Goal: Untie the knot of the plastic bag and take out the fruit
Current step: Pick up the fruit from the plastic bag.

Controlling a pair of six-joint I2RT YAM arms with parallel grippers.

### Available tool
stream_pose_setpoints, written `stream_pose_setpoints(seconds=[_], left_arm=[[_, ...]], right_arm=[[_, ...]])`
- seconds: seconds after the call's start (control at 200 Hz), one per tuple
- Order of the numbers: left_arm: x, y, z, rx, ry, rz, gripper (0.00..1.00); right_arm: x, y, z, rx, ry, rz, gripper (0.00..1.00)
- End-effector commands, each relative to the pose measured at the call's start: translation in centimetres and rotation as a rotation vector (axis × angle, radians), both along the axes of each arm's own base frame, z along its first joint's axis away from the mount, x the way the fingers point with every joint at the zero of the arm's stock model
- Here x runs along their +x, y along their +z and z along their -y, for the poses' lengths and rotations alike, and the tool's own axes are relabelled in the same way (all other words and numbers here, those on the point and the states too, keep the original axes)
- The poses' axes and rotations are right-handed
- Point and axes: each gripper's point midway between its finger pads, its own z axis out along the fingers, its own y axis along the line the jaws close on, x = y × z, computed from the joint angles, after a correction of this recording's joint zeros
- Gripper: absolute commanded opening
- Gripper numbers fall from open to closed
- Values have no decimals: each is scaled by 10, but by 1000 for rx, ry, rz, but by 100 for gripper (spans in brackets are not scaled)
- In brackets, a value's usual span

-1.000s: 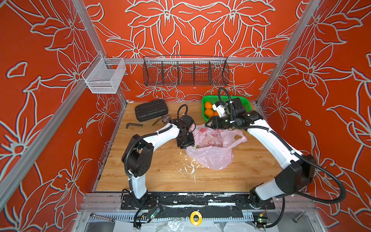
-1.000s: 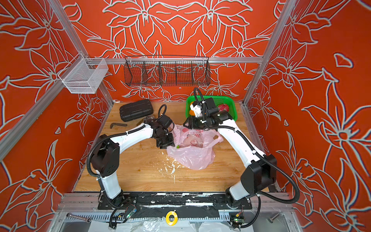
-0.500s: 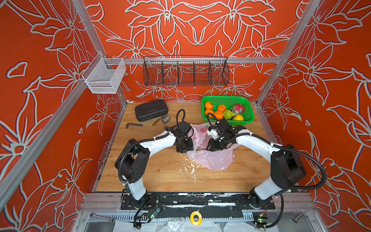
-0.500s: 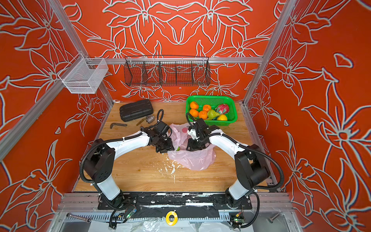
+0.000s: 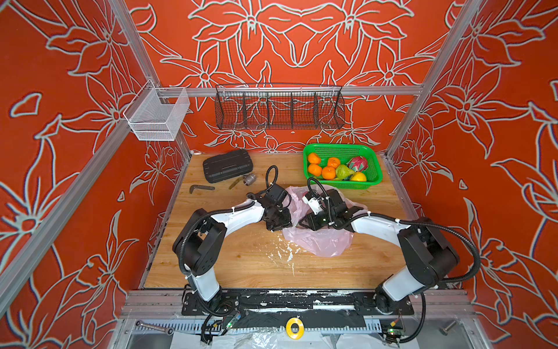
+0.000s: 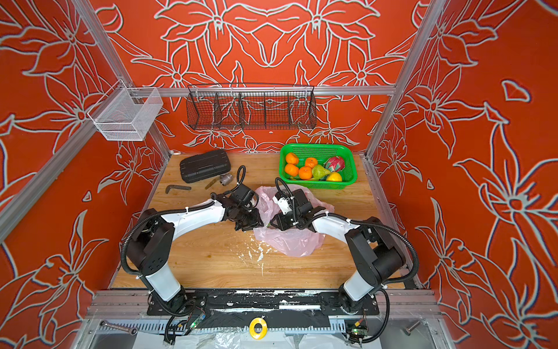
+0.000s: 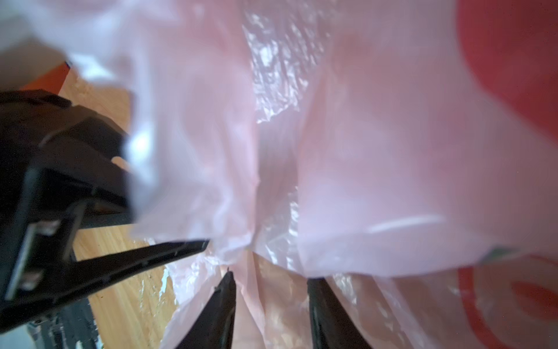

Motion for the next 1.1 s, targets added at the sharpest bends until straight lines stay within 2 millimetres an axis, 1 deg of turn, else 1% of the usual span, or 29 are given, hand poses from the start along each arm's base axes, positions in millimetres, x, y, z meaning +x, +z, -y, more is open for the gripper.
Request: stream_pose_setpoints(seconds=[0.0, 0.115, 0.155, 0.195, 0.28, 0.32, 0.425, 0.485, 0.535, 0.606, 0.666, 0.716, 0.761, 0.796, 0.866, 0.926, 1.001, 1.096], left_arm=[[-3, 6, 3, -20, -21, 16, 39], [-4, 8, 3, -26, -26, 22, 39], [-5, 10, 2, -24, -27, 23, 41], [-5, 13, 1, -25, -29, 30, 48], [-9, 22, -3, -28, -24, 49, 67], [-11, 27, -6, -23, -21, 62, 74], [-14, 47, -14, -23, -21, 103, 84], [-14, 60, -20, -15, -24, 132, 85], [-13, 70, -26, -5, -26, 155, 85], [-7, 77, -38, 14, -11, 168, 86], [2, 74, -52, 10, 41, 142, 86], [9, 67, -66, 7, 98, 100, 85], [16, 61, -71, -28, 118, 66, 82], [22, 56, -71, -61, 122, 39, 79], [30, 44, -68, -102, 118, -29, 65], [34, 35, -62, -118, 99, -59, 56], [37, 24, -57, -142, 99, -87, 53], [35, 6, -51, -162, 94, -154, 50]], right_arm=[[13, 16, -14, 65, 76, 203, 46], [18, 7, -17, 43, 106, 219, 46], [21, 6, -17, 37, 105, 227, 46], [22, 5, -17, 33, 106, 238, 47], [23, 3, -17, 20, 114, 255, 48], [21, 1, -16, 11, 125, 254, 48], [15, -4, -13, -16, 153, 255, 48], [12, -5, -11, -25, 167, 259, 48], [9, -6, -10, -27, 180, 260, 49], [6, -7, -9, -28, 189, 258, 49], [3, -7, -10, -22, 202, 261, 50], [2, -4, -11, -8, 212, 266, 52], [-1, -2, -13, 6, 227, 269, 54], [-2, -1, -15, 14, 235, 269, 56], [-3, 1, -16, 25, 243, 267, 58], [-4, 3, -18, 36, 255, 271, 59], [-4, 6, -21, 47, 268, 279, 62], [-1, 7, -22, 45, 270, 282, 70]])
